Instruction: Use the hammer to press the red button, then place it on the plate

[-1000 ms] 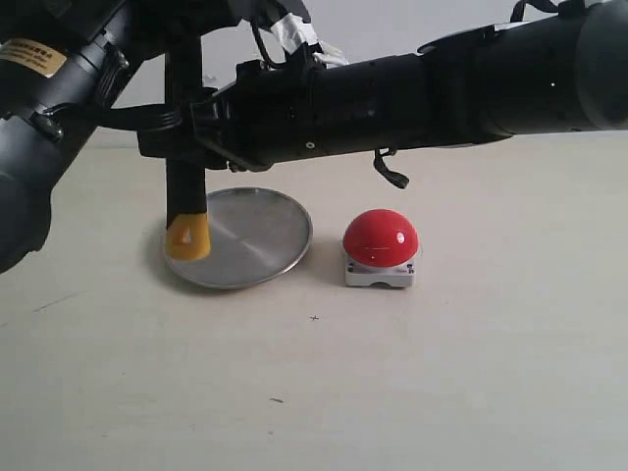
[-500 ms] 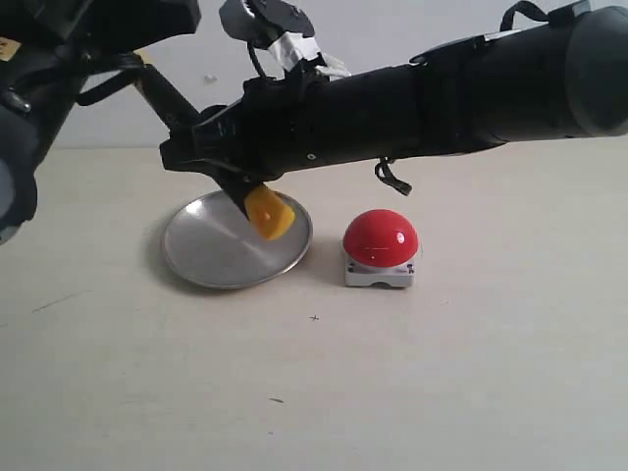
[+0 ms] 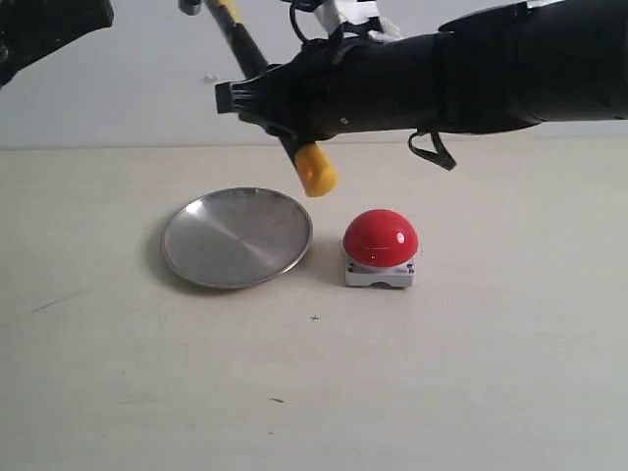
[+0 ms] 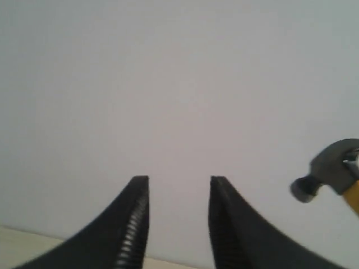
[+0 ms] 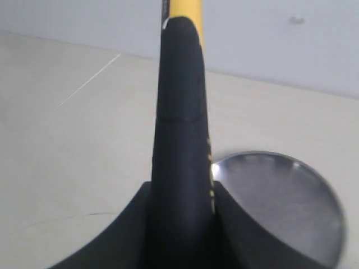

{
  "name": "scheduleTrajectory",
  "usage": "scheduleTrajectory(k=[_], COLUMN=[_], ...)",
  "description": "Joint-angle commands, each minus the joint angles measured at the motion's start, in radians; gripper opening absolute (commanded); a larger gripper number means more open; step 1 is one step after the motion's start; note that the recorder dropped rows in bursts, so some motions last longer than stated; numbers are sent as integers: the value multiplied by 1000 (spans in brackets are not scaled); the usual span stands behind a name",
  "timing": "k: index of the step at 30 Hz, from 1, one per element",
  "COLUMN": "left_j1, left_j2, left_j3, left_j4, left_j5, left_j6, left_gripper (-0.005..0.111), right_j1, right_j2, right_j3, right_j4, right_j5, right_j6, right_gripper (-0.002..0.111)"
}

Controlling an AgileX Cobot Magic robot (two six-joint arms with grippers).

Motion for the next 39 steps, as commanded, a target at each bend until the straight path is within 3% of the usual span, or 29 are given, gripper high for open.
scheduleTrajectory(k=[1, 2, 11, 15, 21, 29, 33, 39], left_j1=[-28, -38, -188, -239, -245, -245, -245, -245], left_j2=[-71, -87, -287, -398, -599, -939, -1110, -1311], left_j3=[63, 80, 316, 413, 500, 604, 612, 612], left_j4=[-45, -47, -41, 6, 7, 26, 211, 257], left_j5=[6, 6, 69, 386, 737, 802, 943, 800], left_j6=[20, 23, 227, 328, 270, 191, 101, -21], left_gripper=[5, 0, 0, 0, 0, 0, 0, 0], right_j1=[-2, -2, -2, -2, -2, -2, -2, -2], right_j2=[-106, -133, -401, -515, -609, -607, -607, -607], right_j3=[53, 69, 275, 376, 533, 654, 655, 655], right_j4=[28, 28, 28, 28, 28, 28, 28, 28], right_j5=[-138, -150, -208, -256, -257, -327, -329, -329], right_j6=[1, 6, 19, 21, 27, 4, -8, -8], right_gripper=[0, 0, 0, 0, 0, 0, 0, 0])
